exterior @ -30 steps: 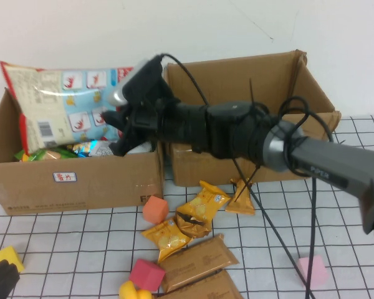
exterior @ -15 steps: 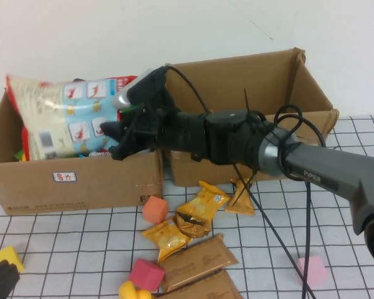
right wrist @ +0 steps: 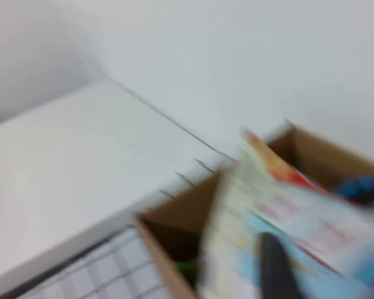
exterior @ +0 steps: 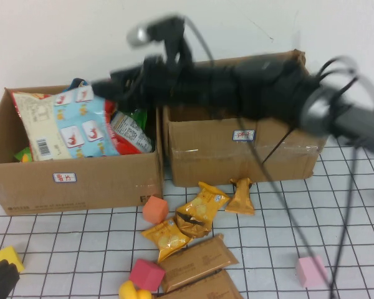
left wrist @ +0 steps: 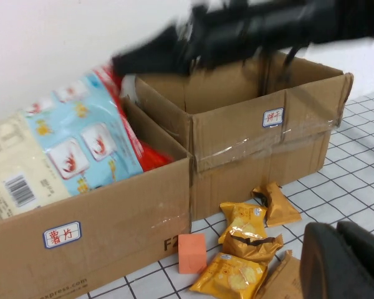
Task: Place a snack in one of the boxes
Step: Place the potato chip in the potato chip box, then pick up the biscuit
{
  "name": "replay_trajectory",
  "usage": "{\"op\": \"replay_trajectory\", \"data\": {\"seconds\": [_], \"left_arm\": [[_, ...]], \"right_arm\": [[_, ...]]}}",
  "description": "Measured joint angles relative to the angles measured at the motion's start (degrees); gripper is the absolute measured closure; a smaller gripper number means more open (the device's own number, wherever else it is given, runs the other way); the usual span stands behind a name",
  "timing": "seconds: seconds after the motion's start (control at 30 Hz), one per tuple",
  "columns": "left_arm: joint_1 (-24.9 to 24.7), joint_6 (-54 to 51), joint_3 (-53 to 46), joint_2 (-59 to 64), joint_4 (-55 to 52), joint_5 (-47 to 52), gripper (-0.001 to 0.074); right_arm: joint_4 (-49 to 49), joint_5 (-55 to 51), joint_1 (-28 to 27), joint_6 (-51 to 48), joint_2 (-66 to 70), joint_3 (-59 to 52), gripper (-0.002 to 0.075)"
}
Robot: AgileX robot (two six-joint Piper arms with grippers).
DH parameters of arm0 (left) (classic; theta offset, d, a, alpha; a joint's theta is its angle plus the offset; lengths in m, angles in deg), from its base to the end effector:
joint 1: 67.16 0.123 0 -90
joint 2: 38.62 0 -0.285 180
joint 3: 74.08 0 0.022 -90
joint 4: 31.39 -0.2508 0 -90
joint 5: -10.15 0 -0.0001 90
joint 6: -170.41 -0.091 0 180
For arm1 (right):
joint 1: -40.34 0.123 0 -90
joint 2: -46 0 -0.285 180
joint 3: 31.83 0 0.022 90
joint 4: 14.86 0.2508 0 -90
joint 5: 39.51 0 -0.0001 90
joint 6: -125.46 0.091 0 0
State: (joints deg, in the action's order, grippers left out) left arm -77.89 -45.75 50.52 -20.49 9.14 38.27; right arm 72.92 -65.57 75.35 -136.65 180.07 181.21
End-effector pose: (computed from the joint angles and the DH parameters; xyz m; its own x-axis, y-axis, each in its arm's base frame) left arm 0.0435 -0.0367 0.2953 -0.1036 0.0051 -0.9946 0.4752 0.8787 -0.0450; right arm 0.4099 0.3360 0.2842 -0.2530 -0.0736 -0.9647 -0.8469 0.4989 0.1841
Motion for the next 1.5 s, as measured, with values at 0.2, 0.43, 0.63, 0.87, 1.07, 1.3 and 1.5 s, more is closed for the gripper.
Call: {"op": "replay_trajectory", "data": {"seconds": [0.2, 0.43, 0.63, 0.87, 1.07, 1.3, 1.5], "left_arm": [[0.00, 0.00, 0.00, 0.00, 0.00, 0.00, 0.0737], [0.00, 0.00, 0.00, 0.00, 0.00, 1.30, 0.0737], [0.00, 0.00, 0.00, 0.00, -0.05, 5.86, 0.0737], [0.00, 0.00, 0.00, 0.00, -0.50, 6.53, 0.0737], [0.00, -0.03, 0.00, 0.00, -0.72, 6.29, 0.0737], [0.00, -1.35, 0.00, 0.00, -0.86, 6.29, 0.0737], [0.00, -2.57, -0.21, 0.00, -0.86, 5.03, 0.0737]], "right_arm": [[-15.26, -13.14, -1.85, 11.98, -11.40, 0.00, 0.0678], [-33.68, -24.53, -2.94, 24.47, -22.80, -0.45, 0.0718], [-51.90, -27.71, -2.94, 31.98, -35.14, -8.75, 0.0720], [-63.71, -29.42, -2.94, 35.32, -44.83, -23.15, 0.0720], [-64.93, -32.87, -2.66, 31.88, -46.56, -31.56, 0.0720], [-70.70, -34.66, 5.18, 27.12, -46.16, -35.96, 0.0720], [-74.98, -32.95, 10.85, 26.77, -41.04, -36.05, 0.0720]]}}
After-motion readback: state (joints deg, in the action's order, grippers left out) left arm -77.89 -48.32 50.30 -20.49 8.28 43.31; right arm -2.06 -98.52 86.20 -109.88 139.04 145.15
